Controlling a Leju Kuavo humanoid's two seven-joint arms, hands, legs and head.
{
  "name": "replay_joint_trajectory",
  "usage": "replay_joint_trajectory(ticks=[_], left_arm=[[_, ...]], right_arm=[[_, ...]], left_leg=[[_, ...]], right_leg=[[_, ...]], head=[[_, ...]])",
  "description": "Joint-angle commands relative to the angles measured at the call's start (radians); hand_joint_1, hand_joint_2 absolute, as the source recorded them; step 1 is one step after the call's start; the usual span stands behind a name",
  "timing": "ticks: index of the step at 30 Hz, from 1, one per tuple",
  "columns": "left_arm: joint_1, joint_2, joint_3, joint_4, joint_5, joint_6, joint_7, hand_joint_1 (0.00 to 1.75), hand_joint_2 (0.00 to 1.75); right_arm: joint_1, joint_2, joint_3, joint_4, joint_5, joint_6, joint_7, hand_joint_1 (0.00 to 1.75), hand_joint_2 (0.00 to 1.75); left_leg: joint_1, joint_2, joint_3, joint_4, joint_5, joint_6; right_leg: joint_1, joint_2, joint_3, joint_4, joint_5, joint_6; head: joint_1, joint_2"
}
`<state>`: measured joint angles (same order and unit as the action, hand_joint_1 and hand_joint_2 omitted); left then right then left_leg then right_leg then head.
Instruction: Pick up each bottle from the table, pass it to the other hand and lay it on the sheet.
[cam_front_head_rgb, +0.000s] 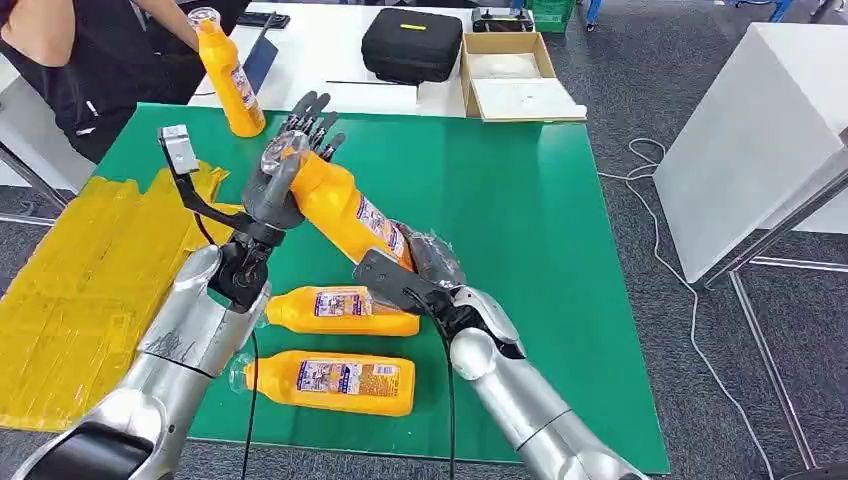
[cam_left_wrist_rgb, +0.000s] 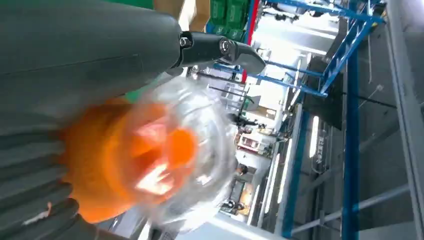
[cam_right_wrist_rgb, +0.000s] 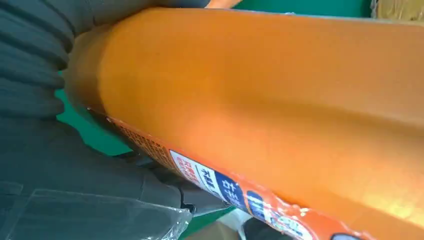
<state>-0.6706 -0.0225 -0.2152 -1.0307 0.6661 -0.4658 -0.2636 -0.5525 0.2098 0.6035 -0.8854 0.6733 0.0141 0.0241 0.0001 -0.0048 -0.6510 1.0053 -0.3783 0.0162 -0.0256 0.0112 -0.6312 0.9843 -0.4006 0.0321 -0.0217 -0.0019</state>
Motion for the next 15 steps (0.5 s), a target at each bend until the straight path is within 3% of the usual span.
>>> replay_joint_trajectory(ticks=[1,7,14,15], left_arm=[[-0.047,-0.009,-0.070,0.060,-0.028,0.001,0.005,0.00,0.00],[-0.059,0.013,-0.082,0.143,-0.076,0.012,-0.046,0.00,0.00],[-0.062,0.010,-0.079,0.151,-0.081,0.013,-0.057,0.00,0.00],[-0.061,0.011,-0.079,0.149,-0.094,0.019,-0.066,0.00,0.00]], right_arm=[[-0.109,-0.033,-0.048,-0.014,-0.007,0.046,0.023,1.61,1.75],[-0.186,-0.014,-0.060,0.011,-0.031,0.074,-0.010,1.62,1.75],[-0.192,-0.011,-0.054,0.023,-0.033,0.075,-0.014,1.59,1.75],[-0.202,-0.007,-0.050,0.033,-0.035,0.077,-0.017,1.59,1.75]], left_leg=[[0.001,-0.003,0.005,0.002,-0.003,-0.001],[0.000,-0.001,0.004,0.001,-0.002,-0.002],[0.000,-0.001,0.002,0.000,-0.001,-0.001],[0.001,-0.002,0.007,0.002,-0.004,-0.002]], right_leg=[[0.002,-0.005,0.007,0.001,-0.003,-0.003],[0.001,-0.002,0.005,0.001,-0.002,-0.003],[0.000,-0.002,0.003,0.000,-0.001,-0.001],[0.002,-0.004,0.010,0.001,-0.004,-0.003]], head=[[0.000,0.000],[0.000,0.000],[0.000,0.000],[0.000,0.000]])
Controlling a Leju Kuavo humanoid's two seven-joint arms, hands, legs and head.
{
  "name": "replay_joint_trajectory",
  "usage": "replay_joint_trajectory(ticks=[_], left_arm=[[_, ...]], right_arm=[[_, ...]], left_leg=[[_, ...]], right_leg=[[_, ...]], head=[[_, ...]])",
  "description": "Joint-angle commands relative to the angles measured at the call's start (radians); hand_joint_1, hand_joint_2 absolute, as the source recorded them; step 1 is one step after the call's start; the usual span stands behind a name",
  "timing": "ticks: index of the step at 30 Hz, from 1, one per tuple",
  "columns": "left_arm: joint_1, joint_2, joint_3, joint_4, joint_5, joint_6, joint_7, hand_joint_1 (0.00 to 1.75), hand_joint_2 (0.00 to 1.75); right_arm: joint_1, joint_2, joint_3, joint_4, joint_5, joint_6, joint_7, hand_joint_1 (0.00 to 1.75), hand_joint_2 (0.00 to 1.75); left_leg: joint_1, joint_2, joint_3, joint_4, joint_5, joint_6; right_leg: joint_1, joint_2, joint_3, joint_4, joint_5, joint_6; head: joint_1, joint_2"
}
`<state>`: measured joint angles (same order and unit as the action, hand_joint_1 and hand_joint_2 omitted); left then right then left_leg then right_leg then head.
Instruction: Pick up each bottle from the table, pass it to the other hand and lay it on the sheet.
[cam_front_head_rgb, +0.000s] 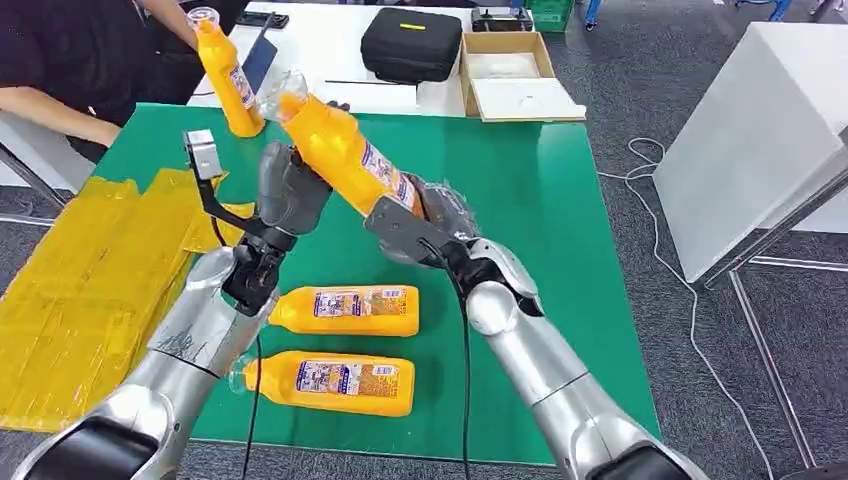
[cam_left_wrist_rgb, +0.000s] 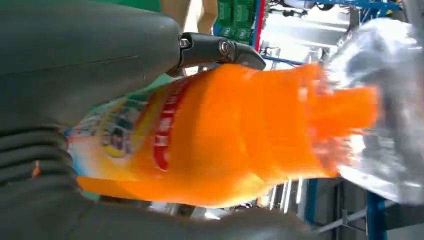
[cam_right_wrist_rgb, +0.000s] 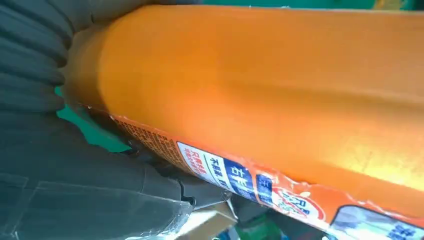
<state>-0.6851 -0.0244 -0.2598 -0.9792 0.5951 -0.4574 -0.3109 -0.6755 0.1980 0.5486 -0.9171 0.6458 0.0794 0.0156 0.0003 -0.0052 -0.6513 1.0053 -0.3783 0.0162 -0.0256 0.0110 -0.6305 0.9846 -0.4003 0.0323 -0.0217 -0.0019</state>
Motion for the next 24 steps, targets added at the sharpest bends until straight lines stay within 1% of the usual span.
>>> replay_joint_trajectory(ticks=[1,3,4,5,7,8,9,10,11,12,15,16,17,18,19,20,21,23,24], left_arm=[[-0.044,0.012,-0.035,0.093,-0.031,0.012,-0.023,0.00,0.00],[-0.042,0.011,-0.039,0.092,-0.061,0.032,-0.038,0.00,0.00],[-0.044,0.010,-0.040,0.102,-0.069,0.039,-0.043,0.00,0.00],[-0.045,0.010,-0.040,0.111,-0.073,0.044,-0.044,0.00,1.75],[-0.046,0.011,-0.042,0.120,-0.072,0.038,-0.047,0.00,1.75],[-0.046,0.011,-0.042,0.120,-0.072,0.038,-0.047,0.00,1.75],[-0.046,0.011,-0.042,0.120,-0.072,0.038,-0.047,0.00,1.75],[-0.047,0.011,-0.041,0.125,-0.071,0.037,-0.048,0.00,1.75],[-0.049,0.011,-0.041,0.131,-0.071,0.039,-0.048,0.00,1.75],[-0.049,0.012,-0.038,0.136,-0.071,0.038,-0.055,0.00,1.75],[-0.035,0.013,-0.030,0.119,-0.071,0.039,-0.073,0.00,1.75],[-0.034,0.014,-0.030,0.119,-0.071,0.039,-0.073,0.00,1.75],[-0.028,0.013,-0.027,0.103,-0.075,0.044,-0.075,0.00,1.75],[-0.026,0.010,-0.027,0.097,-0.076,0.044,-0.074,0.00,1.75],[-0.024,0.008,-0.027,0.090,-0.076,0.046,-0.071,0.00,1.75],[-0.025,0.006,-0.028,0.088,-0.076,0.047,-0.070,0.00,1.75],[-0.026,0.006,-0.029,0.087,-0.073,0.048,-0.068,0.00,1.75],[-0.026,0.009,-0.028,0.087,-0.072,0.047,-0.068,0.00,1.75],[-0.027,0.010,-0.028,0.086,-0.072,0.046,-0.069,0.00,1.75]], right_arm=[[-0.092,0.013,0.009,0.077,-0.011,0.019,-0.012,1.61,1.75],[-0.116,0.026,0.019,0.107,-0.024,0.025,-0.024,1.57,1.75],[-0.125,0.030,0.026,0.119,-0.028,0.026,-0.030,1.57,1.75],[-0.130,0.035,0.029,0.124,-0.034,0.028,-0.034,1.57,1.75],[-0.133,0.037,0.033,0.131,-0.035,0.027,-0.036,1.57,1.75],[-0.133,0.037,0.033,0.131,-0.035,0.027,-0.036,1.57,1.75],[-0.133,0.037,0.033,0.131,-0.035,0.027,-0.036,1.57,1.75],[-0.132,0.037,0.034,0.133,-0.038,0.027,-0.039,1.61,1.75],[-0.133,0.038,0.036,0.134,-0.039,0.028,-0.040,1.59,1.75],[-0.134,0.045,0.042,0.139,-0.040,0.029,-0.043,1.57,1.75],[-0.134,0.065,0.056,0.164,-0.042,0.033,-0.047,1.59,1.75],[-0.131,0.067,0.058,0.165,-0.041,0.033,-0.047,1.55,1.75],[-0.130,0.072,0.063,0.177,-0.043,0.031,-0.050,1.59,1.75],[-0.129,0.077,0.067,0.183,-0.043,0.029,-0.050,1.55,1.75],[-0.130,0.081,0.076,0.198,-0.043,0.028,-0.054,1.57,1.75],[-0.128,0.084,0.080,0.203,-0.043,0.027,-0.054,1.59,1.75],[-0.130,0.088,0.091,0.219,-0.043,0.025,-0.060,1.59,1.75],[-0.126,0.087,0.094,0.226,-0.043,0.025,-0.061,1.55,1.75],[-0.125,0.085,0.093,0.231,-0.045,0.024,-0.063,1.57,1.75]], left_leg=[[0.000,0.000,0.002,0.000,-0.001,-0.001],[0.001,0.001,0.005,0.002,-0.003,-0.002],[0.000,0.001,0.002,0.001,-0.002,-0.001],[0.000,0.001,0.004,0.002,-0.003,-0.002],[0.000,0.000,0.001,0.000,-0.001,-0.001],[0.001,0.000,0.004,0.001,-0.002,-0.002],[0.000,0.000,0.002,0.000,-0.001,-0.001],[0.001,-0.001,0.003,0.001,-0.002,-0.001],[0.001,0.000,0.003,0.000,-0.001,-0.001],[0.001,0.000,0.005,0.001,-0.002,-0.002],[0.000,0.001,0.004,0.001,-0.002,-0.001],[0.000,0.001,0.002,0.000,-0.001,-0.001],[0.001,0.002,0.008,0.001,-0.004,-0.002],[0.002,0.001,0.010,0.001,-0.005,-0.003],[0.000,0.001,0.003,0.000,-0.002,-0.001],[0.001,0.000,0.006,0.001,-0.003,-0.002],[0.001,0.000,0.003,0.000,-0.001,-0.001],[0.001,0.000,0.003,0.000,-0.001,-0.001],[0.001,0.000,0.003,0.000,-0.002,-0.001]], right_leg=[[0.000,-0.001,0.002,0.000,-0.001,-0.002],[0.001,-0.001,0.006,0.001,-0.003,-0.003],[0.001,0.000,0.003,0.001,-0.001,-0.002],[0.001,0.000,0.005,0.001,-0.002,-0.003],[0.000,-0.001,0.002,0.000,-0.001,-0.002],[0.001,-0.001,0.005,0.001,-0.002,-0.003],[0.001,-0.001,0.002,0.000,-0.001,-0.002],[0.001,-0.002,0.005,0.000,-0.002,-0.003],[0.001,-0.001,0.004,0.000,-0.001,-0.002],[0.001,-0.002,0.006,0.000,-0.002,-0.003],[0.001,0.000,0.005,0.000,-0.002,-0.002],[0.000,0.000,0.003,0.000,-0.001,-0.002],[0.002,0.000,0.009,0.001,-0.004,-0.004],[0.002,-0.001,0.011,0.000,-0.004,-0.005],[0.001,0.000,0.004,0.000,-0.002,-0.002],[0.002,-0.001,0.008,0.000,-0.003,-0.003],[0.001,-0.001,0.004,0.000,-0.001,-0.002],[0.001,-0.001,0.004,0.000,-0.001,-0.002],[0.001,-0.001,0.005,0.000,-0.002,-0.002]], head=[[0.000,0.000],[0.000,0.000],[0.000,0.000],[0.000,0.000],[0.000,0.000],[0.000,0.000],[0.000,0.000],[0.000,0.000],[0.000,0.000],[0.000,0.000],[0.000,0.000],[0.000,0.000],[0.000,0.000],[0.000,0.000],[0.000,0.000],[0.000,0.000],[0.000,0.000],[0.000,0.000],[0.000,0.000]])
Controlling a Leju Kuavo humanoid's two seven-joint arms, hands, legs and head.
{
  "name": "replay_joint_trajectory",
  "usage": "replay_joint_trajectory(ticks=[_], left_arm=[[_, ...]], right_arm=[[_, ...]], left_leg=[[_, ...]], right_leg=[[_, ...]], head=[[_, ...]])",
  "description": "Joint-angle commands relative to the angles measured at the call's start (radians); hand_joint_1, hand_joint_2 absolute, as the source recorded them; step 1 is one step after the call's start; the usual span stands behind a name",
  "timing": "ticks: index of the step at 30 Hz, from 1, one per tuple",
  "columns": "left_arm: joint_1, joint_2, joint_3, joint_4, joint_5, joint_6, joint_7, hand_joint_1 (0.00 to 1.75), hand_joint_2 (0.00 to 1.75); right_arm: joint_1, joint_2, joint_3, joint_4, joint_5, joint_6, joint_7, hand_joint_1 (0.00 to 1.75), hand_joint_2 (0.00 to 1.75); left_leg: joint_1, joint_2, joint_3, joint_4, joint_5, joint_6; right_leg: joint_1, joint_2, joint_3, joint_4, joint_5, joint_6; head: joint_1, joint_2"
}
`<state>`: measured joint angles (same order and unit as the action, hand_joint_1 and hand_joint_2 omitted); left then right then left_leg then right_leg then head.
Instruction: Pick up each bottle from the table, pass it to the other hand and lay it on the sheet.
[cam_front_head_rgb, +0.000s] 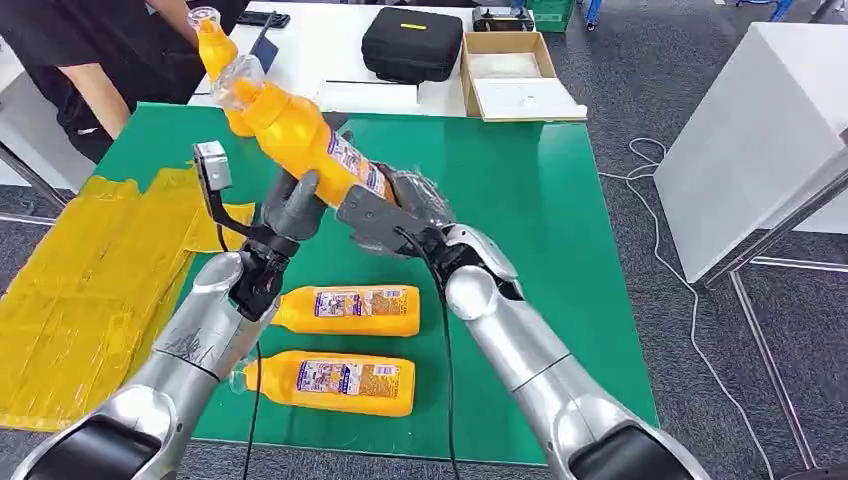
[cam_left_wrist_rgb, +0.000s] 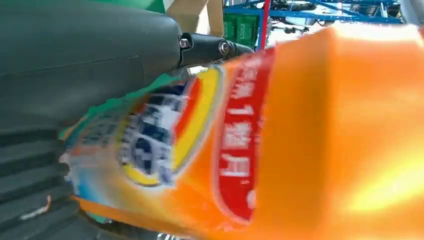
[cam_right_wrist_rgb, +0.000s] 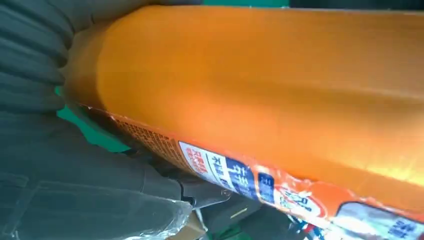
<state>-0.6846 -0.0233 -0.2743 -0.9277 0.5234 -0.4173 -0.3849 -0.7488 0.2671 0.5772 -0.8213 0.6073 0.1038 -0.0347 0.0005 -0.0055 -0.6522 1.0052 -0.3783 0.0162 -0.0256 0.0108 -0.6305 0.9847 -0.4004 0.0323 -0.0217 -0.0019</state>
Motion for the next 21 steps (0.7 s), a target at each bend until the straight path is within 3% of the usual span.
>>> replay_joint_trajectory(ticks=[1,3,16,17,18,21], left_arm=[[-0.027,0.009,-0.013,0.035,0.000,0.006,0.004,0.00,1.75],[-0.025,0.009,-0.012,0.028,0.003,0.005,0.002,0.00,1.75],[-0.003,-0.010,0.000,-0.055,0.027,0.016,0.035,0.00,1.75],[0.000,-0.010,0.001,-0.061,0.026,0.017,0.035,0.19,1.75],[0.005,-0.012,0.003,-0.070,0.038,0.008,0.041,1.75,1.75],[0.018,-0.017,0.008,-0.093,0.070,-0.001,0.067,1.75,1.75]], right_arm=[[-0.052,0.015,0.064,0.138,-0.007,0.000,-0.013,1.57,1.75],[-0.055,0.013,0.064,0.152,-0.011,-0.003,-0.019,1.57,1.75],[-0.027,0.010,0.088,0.174,-0.011,-0.018,-0.023,1.54,1.75],[-0.026,0.010,0.088,0.172,-0.011,-0.019,-0.023,1.57,1.75],[-0.024,0.009,0.086,0.168,-0.013,-0.020,-0.022,1.59,1.75],[-0.011,0.001,0.083,0.153,-0.013,-0.022,-0.009,1.54,1.75]], left_leg=[[0.000,0.000,0.002,0.000,-0.001,-0.001],[0.001,0.000,0.007,0.001,-0.003,-0.002],[0.001,-0.001,0.003,0.000,-0.001,-0.001],[0.001,-0.001,0.006,0.000,-0.002,-0.002],[0.001,-0.001,0.005,0.000,-0.002,-0.001],[0.001,-0.002,0.003,0.000,-0.001,-0.001]], right_leg=[[0.000,-0.001,0.003,0.000,-0.001,-0.001],[0.002,-0.001,0.008,0.000,-0.003,-0.003],[0.001,-0.002,0.004,-0.001,-0.001,-0.002],[0.002,-0.002,0.007,-0.001,-0.002,-0.003],[0.001,-0.002,0.006,-0.001,-0.002,-0.002],[0.001,-0.003,0.004,-0.001,-0.001,-0.002]], head=[[0.000,0.000],[0.000,0.000],[0.000,0.000],[0.000,0.000],[0.000,0.000],[0.000,0.000]])
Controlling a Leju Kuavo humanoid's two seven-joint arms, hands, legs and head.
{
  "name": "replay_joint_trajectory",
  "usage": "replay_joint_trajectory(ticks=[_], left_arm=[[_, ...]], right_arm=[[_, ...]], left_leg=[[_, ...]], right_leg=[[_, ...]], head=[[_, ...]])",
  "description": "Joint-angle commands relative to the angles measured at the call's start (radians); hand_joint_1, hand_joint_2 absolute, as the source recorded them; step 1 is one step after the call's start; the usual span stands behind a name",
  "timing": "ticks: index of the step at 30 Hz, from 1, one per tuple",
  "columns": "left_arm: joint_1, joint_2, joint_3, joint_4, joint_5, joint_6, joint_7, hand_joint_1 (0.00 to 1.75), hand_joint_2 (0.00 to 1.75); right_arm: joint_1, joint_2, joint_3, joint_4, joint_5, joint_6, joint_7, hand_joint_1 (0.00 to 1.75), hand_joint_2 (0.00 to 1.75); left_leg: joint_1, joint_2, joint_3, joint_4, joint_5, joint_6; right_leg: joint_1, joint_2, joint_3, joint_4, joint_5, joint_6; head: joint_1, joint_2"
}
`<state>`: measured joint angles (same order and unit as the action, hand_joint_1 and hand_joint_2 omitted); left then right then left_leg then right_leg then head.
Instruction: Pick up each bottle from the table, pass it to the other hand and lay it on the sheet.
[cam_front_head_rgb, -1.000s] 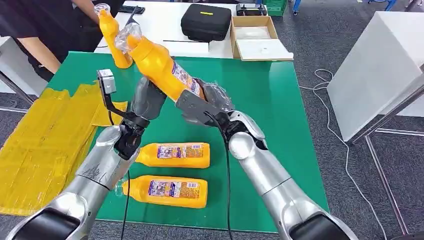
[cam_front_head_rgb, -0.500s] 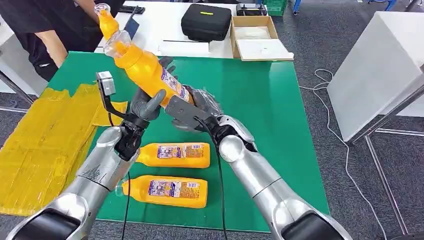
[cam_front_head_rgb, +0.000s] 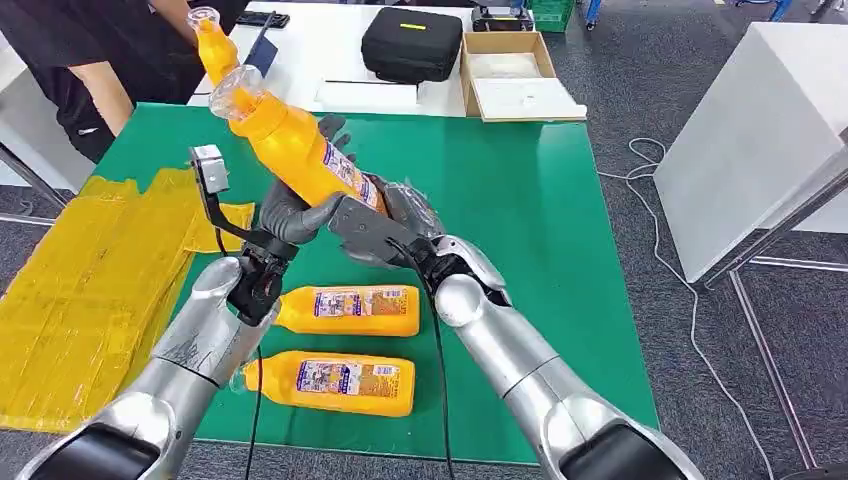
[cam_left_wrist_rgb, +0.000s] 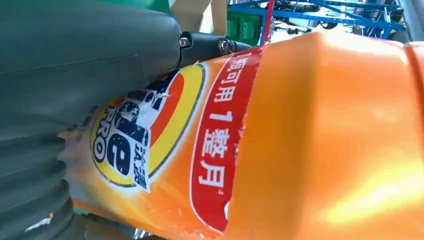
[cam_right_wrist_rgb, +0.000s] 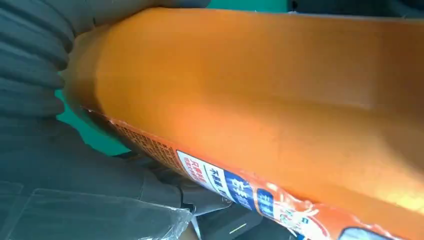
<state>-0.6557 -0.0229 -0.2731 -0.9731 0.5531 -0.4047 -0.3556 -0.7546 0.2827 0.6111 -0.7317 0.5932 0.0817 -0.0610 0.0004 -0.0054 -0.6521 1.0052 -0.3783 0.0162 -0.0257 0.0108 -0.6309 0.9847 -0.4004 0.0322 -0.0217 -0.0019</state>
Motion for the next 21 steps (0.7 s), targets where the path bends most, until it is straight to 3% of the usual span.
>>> replay_joint_trajectory(ticks=[1,8,9,19,21], left_arm=[[-0.012,-0.017,0.007,-0.047,0.046,-0.015,0.042,1.75,1.75],[-0.034,-0.030,0.003,-0.010,0.102,-0.063,0.067,1.75,1.75],[-0.041,-0.035,0.002,-0.001,0.111,-0.070,0.070,1.75,1.75],[-0.055,-0.037,0.011,0.018,0.180,-0.121,0.098,1.75,1.75],[-0.056,-0.036,0.022,0.023,0.212,-0.141,0.115,1.75,1.75]], right_arm=[[0.001,-0.019,0.049,0.060,0.002,-0.002,0.017,1.57,1.75],[0.034,-0.042,0.039,0.035,0.007,-0.013,0.031,1.50,1.75],[0.041,-0.048,0.036,0.032,0.008,-0.015,0.031,1.57,1.75],[0.056,-0.056,0.025,0.026,0.014,-0.020,0.034,1.57,1.75],[0.061,-0.060,0.018,0.029,0.014,-0.022,0.033,1.64,1.75]], left_leg=[[0.001,-0.002,0.004,0.000,-0.002,-0.001],[0.002,-0.004,0.006,0.001,-0.002,-0.001],[0.001,-0.004,0.004,0.000,-0.001,-0.001],[0.002,-0.006,0.006,0.001,-0.002,-0.001],[0.002,-0.006,0.007,0.001,-0.002,-0.002]], right_leg=[[0.002,-0.003,0.006,-0.001,-0.002,-0.002],[0.003,-0.006,0.008,-0.001,-0.003,-0.003],[0.002,-0.006,0.006,-0.001,-0.002,-0.002],[0.003,-0.007,0.007,-0.001,-0.003,-0.003],[0.003,-0.008,0.009,-0.002,-0.004,-0.003]], head=[[0.000,0.000],[0.000,0.000],[0.000,0.000],[0.000,0.000],[0.000,0.000]])
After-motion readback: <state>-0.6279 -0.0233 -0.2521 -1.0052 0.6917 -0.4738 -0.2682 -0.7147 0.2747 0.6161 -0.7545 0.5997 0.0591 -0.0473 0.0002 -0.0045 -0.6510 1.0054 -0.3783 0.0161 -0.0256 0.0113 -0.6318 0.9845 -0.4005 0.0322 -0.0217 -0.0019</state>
